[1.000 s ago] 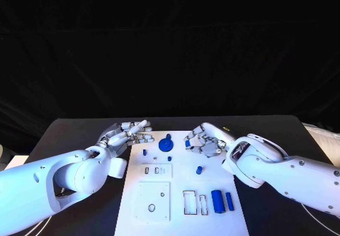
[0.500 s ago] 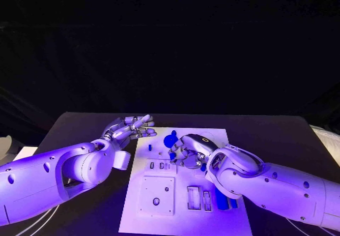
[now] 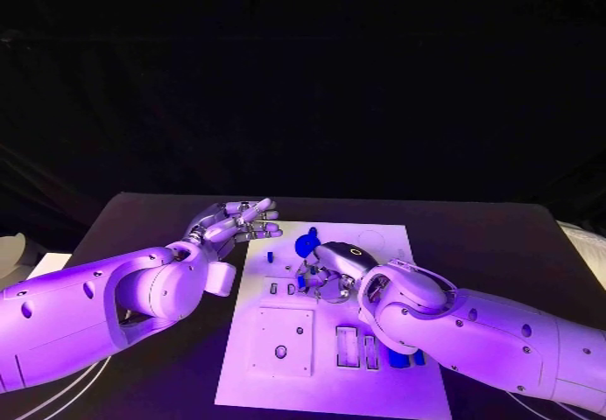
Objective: Assemble the parts on the task board
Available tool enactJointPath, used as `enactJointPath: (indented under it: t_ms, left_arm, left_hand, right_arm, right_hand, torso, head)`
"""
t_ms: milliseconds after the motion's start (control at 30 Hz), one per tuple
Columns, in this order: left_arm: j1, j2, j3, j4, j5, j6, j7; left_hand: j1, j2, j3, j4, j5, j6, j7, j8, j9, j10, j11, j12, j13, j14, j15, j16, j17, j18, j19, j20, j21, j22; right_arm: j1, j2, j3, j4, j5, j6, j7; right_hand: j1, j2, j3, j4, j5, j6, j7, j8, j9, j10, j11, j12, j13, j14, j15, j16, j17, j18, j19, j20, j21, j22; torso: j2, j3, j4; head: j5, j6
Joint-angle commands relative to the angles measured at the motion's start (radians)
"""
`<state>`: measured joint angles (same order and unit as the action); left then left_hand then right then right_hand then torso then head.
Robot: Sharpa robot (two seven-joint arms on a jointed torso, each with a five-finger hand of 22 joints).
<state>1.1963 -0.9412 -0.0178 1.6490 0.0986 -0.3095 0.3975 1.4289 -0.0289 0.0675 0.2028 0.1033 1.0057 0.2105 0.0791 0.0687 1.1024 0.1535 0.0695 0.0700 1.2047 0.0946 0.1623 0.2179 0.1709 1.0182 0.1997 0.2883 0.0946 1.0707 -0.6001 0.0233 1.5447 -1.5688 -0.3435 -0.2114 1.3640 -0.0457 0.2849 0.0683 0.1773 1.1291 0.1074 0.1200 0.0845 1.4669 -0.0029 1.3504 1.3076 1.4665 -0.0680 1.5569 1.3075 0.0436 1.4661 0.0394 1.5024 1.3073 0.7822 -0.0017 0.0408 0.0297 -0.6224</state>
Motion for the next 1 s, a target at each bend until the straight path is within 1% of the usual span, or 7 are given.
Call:
enactJointPath:
  t_ms: [33, 300, 433, 700, 1000]
  left_arm:
    - [0.001, 0.002, 0.0, 0.001, 0.003, 0.02, 0.009]
    - [0.001, 0.001, 0.0, 0.002, 0.003, 0.02, 0.008]
    - [0.001, 0.001, 0.0, 0.004, 0.003, 0.02, 0.007]
    - [0.001, -0.001, 0.0, 0.005, 0.003, 0.02, 0.006]
    - [0.001, -0.002, 0.0, 0.006, 0.003, 0.02, 0.006]
  left_hand:
    - [-0.002, 0.008, -0.001, -0.005, -0.004, -0.005, 0.002, -0.005, 0.0, -0.007, 0.001, -0.006, -0.001, -0.002, 0.002, -0.002, 0.001, 0.012, -0.004, 0.006, -0.002, -0.002]
    - [-0.002, 0.008, -0.001, -0.005, -0.004, -0.005, 0.002, -0.005, 0.0, -0.007, 0.001, -0.006, -0.001, -0.002, 0.002, -0.002, 0.001, 0.012, -0.004, 0.006, -0.002, -0.002]
    - [-0.002, 0.008, -0.001, -0.005, -0.004, -0.005, 0.002, -0.005, 0.0, -0.007, 0.001, -0.006, -0.001, -0.002, 0.002, -0.002, 0.001, 0.012, -0.004, 0.006, -0.002, -0.002]
    - [-0.002, 0.008, -0.001, -0.005, -0.004, -0.005, 0.002, -0.005, 0.0, -0.007, 0.001, -0.006, -0.001, -0.002, 0.002, -0.002, 0.001, 0.012, -0.004, 0.006, -0.002, -0.002]
    - [-0.002, 0.008, -0.001, -0.005, -0.004, -0.005, 0.002, -0.005, 0.0, -0.007, 0.001, -0.006, -0.001, -0.002, 0.002, -0.002, 0.001, 0.012, -0.004, 0.006, -0.002, -0.002]
  right_arm:
    - [-0.003, 0.005, -0.001, -0.004, -0.03, 0.04, -0.03]
    - [-0.007, 0.015, -0.002, -0.012, -0.033, 0.073, -0.047]
    - [-0.009, 0.019, -0.003, -0.016, -0.035, 0.079, -0.054]
    - [-0.01, 0.02, -0.004, -0.019, -0.037, 0.094, -0.064]
    - [-0.01, 0.02, -0.005, -0.017, -0.042, 0.119, -0.072]
  right_hand:
    - [-0.001, 0.009, 0.003, 0.0, -0.006, 0.048, -0.036, 0.024, 0.045, 0.03, -0.006, -0.005, 0.132, 0.098, -0.006, -0.004, 0.235, -0.008, 0.031, -0.006, -0.006, 0.102]
    - [-0.021, 0.004, -0.002, 0.005, -0.013, 0.043, -0.033, 0.019, 0.046, 0.027, -0.003, -0.012, 0.129, 0.097, -0.004, -0.006, 0.233, -0.008, 0.029, -0.005, -0.009, 0.098]
    - [-0.025, 0.002, -0.003, 0.006, -0.015, 0.041, -0.033, 0.017, 0.046, 0.026, -0.003, -0.013, 0.128, 0.097, -0.004, -0.006, 0.232, -0.007, 0.029, -0.004, -0.009, 0.097]
    - [-0.035, -0.003, -0.006, 0.008, -0.017, 0.035, -0.029, 0.012, 0.045, 0.024, 0.0, -0.018, 0.127, 0.096, -0.002, -0.008, 0.229, -0.007, 0.027, -0.003, -0.011, 0.093]
    - [-0.052, -0.02, -0.013, 0.012, -0.025, 0.009, -0.016, -0.009, 0.04, 0.009, 0.01, -0.056, 0.107, 0.095, 0.006, -0.013, 0.222, -0.004, 0.022, 0.003, -0.018, 0.081]
  torso:
    - [0.0, 0.001, 0.0004]
    - [0.0, 0.001, -0.0011]
    - [0.0, 0.0013, -0.001]
    - [0.0, 0.0013, -0.0013]
    - [0.0, 0.002, -0.0019]
  head:
    - [0.002, -0.004]
    - [0.003, -0.007]
    - [0.003, -0.01]
    - [0.002, -0.012]
    - [0.001, -0.013]
